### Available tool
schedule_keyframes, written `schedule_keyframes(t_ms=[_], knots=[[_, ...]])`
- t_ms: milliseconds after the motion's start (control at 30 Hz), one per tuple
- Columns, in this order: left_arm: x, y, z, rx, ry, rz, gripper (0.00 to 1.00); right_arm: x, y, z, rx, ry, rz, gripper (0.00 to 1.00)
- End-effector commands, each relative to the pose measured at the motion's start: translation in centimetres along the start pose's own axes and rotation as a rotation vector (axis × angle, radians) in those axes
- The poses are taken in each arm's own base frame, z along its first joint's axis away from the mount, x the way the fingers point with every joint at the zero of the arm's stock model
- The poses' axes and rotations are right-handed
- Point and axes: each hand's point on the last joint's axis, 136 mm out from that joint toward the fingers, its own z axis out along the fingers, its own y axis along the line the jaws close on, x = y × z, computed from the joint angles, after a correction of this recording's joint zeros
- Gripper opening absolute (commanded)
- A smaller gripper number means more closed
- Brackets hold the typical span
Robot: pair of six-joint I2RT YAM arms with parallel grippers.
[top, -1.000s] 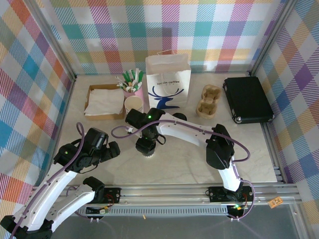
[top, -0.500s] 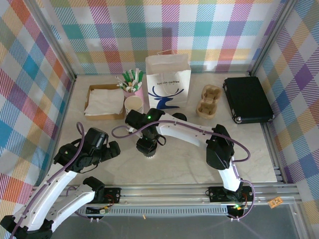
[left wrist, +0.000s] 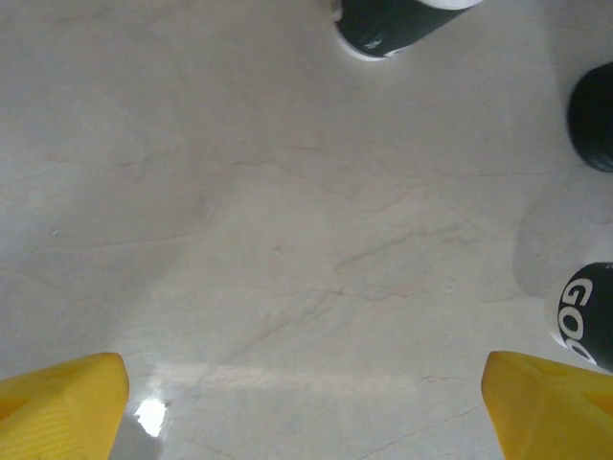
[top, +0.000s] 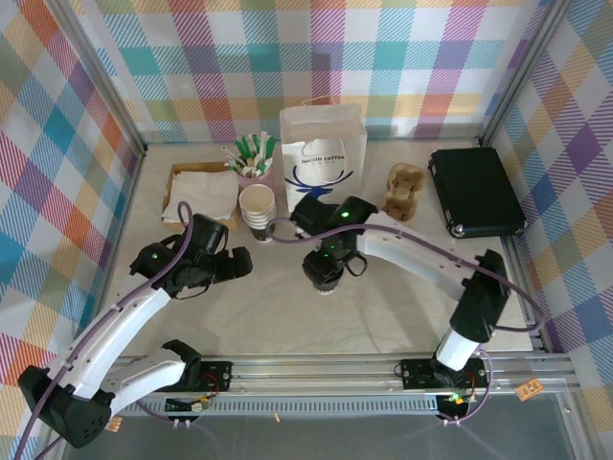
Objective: Pack the takeout coffee
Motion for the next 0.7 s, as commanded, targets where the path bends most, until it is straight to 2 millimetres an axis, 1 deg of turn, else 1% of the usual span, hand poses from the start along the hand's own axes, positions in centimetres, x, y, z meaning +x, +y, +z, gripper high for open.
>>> schedule_keyframes(t_ms=[0, 167, 300, 467, 600, 667], knots=[[-2.6, -3.1, -0.8, 0.119, -0.059, 0.049, 0.93, 2.9, -2.8, -1.1, 0.033, 0.032, 0.132, 0.59], [-4.9, -6.6, -1.3, 0.227, -0.098, 0.085, 0.92, 6.7, -6.9, -2.4, 0.073, 0.054, 0.293, 0.59], [-6.4, -9.3, -1.7, 0.297, -0.113, 0.125, 0.91, 9.4, -10.2, -3.3, 0.119, 0.062, 0.409, 0.58], [-7.0, -12.7, -1.9, 0.369, -0.104, 0.196, 0.90, 12.3, -13.9, -3.5, 0.170, 0.081, 0.540, 0.58], [-7.1, -15.5, -2.3, 0.416, -0.088, 0.253, 0.90, 13.3, -17.3, -3.7, 0.184, 0.048, 0.669, 0.58], [-7.1, -16.7, -2.8, 0.442, -0.087, 0.279, 0.90, 14.0, -18.9, -3.6, 0.190, 0.047, 0.732, 0.58]])
